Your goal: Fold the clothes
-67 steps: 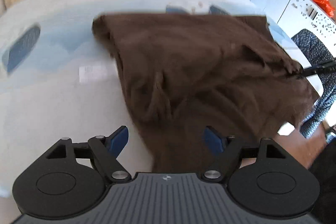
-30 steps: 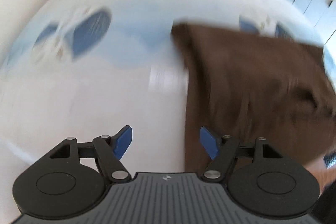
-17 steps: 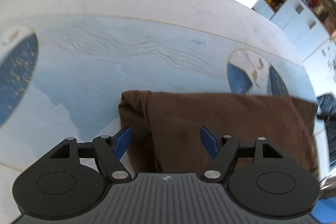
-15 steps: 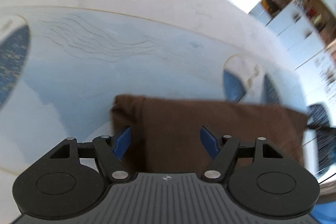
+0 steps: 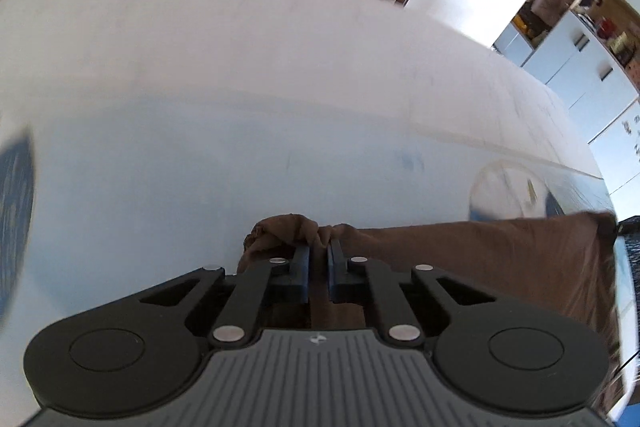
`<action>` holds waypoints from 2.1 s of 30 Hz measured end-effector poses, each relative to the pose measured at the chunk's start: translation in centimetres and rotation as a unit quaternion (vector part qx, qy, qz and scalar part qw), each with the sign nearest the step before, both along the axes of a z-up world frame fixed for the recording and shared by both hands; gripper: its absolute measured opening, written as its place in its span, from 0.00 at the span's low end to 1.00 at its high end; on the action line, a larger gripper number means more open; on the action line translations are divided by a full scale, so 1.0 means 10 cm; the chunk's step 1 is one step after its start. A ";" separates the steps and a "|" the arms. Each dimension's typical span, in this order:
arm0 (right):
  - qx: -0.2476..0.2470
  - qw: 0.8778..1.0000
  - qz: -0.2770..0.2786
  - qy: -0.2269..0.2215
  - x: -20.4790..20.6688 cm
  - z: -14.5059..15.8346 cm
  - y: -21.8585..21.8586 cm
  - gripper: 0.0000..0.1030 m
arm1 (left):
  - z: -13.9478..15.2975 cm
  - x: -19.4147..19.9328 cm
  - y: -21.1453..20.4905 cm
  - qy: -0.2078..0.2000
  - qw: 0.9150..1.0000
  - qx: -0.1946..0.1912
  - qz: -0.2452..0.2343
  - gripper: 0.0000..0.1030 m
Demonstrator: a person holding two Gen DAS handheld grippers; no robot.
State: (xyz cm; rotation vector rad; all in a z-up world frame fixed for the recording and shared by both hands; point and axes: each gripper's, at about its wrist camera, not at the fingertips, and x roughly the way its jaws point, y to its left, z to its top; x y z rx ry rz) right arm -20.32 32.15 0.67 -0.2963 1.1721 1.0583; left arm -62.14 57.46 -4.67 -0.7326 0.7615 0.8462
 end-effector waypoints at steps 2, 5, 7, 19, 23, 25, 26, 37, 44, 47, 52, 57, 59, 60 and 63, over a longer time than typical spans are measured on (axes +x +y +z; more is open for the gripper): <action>0.011 1.000 -0.004 -0.020 0.13 0.06 0.22 1.00 | 0.05 0.16 0.20 0.001 1.000 0.020 -0.006 0.07; 0.010 0.999 -0.013 -0.042 0.31 0.05 0.50 1.00 | 0.07 0.37 0.43 0.012 0.999 0.036 -0.016 0.06; -0.002 0.999 -0.027 -0.037 0.41 -0.03 0.61 1.00 | 0.05 0.47 0.48 0.022 0.999 0.035 -0.027 0.07; -0.010 0.994 0.091 -0.056 0.10 0.28 0.16 1.00 | 0.49 0.25 -0.19 0.008 0.986 0.046 -0.158 0.73; -0.003 0.982 0.173 -0.073 -0.24 0.43 -0.08 1.00 | 0.65 0.24 -0.68 0.011 0.969 0.057 -0.239 0.73; -0.001 0.971 0.222 -0.085 -0.43 0.45 -0.19 1.00 | 0.63 0.32 -0.91 0.027 0.958 0.061 -0.279 0.73; -0.005 0.966 0.241 -0.088 -0.52 0.42 -0.21 1.00 | 0.59 0.38 -1.00 0.035 0.953 0.060 -0.294 0.73; -0.027 0.920 0.359 -0.153 -1.21 0.11 -0.28 1.00 | 0.21 0.68 -1.45 0.074 0.937 0.078 -0.331 0.70; -0.031 0.892 0.400 -0.210 -1.55 -0.06 -0.26 1.00 | 0.09 0.68 -1.57 0.099 0.935 0.105 -0.324 0.10; -0.018 0.895 0.397 -0.202 -1.52 0.04 -0.31 1.00 | 0.23 0.58 -1.62 0.076 0.938 0.113 -0.320 0.06; 0.019 0.897 0.404 -0.178 -1.40 0.42 -0.60 1.00 | 0.49 0.34 -1.86 0.043 0.934 0.114 -0.335 0.05; 0.024 0.891 0.419 -0.174 -1.48 0.43 -0.99 1.00 | 0.28 0.20 -2.14 0.047 0.931 0.083 -0.352 0.05; 0.006 0.892 0.420 -0.168 -1.50 0.25 -1.02 1.00 | 0.14 0.20 -2.19 0.058 0.931 0.073 -0.353 0.05; -0.002 0.892 0.421 -0.167 -1.53 0.16 -1.03 1.00 | 0.09 0.21 -2.21 0.062 0.930 0.073 -0.354 0.05; -0.013 0.892 0.415 -0.179 -1.61 -0.03 -1.07 1.00 | 0.02 0.22 -2.25 0.074 0.927 0.081 -0.359 0.05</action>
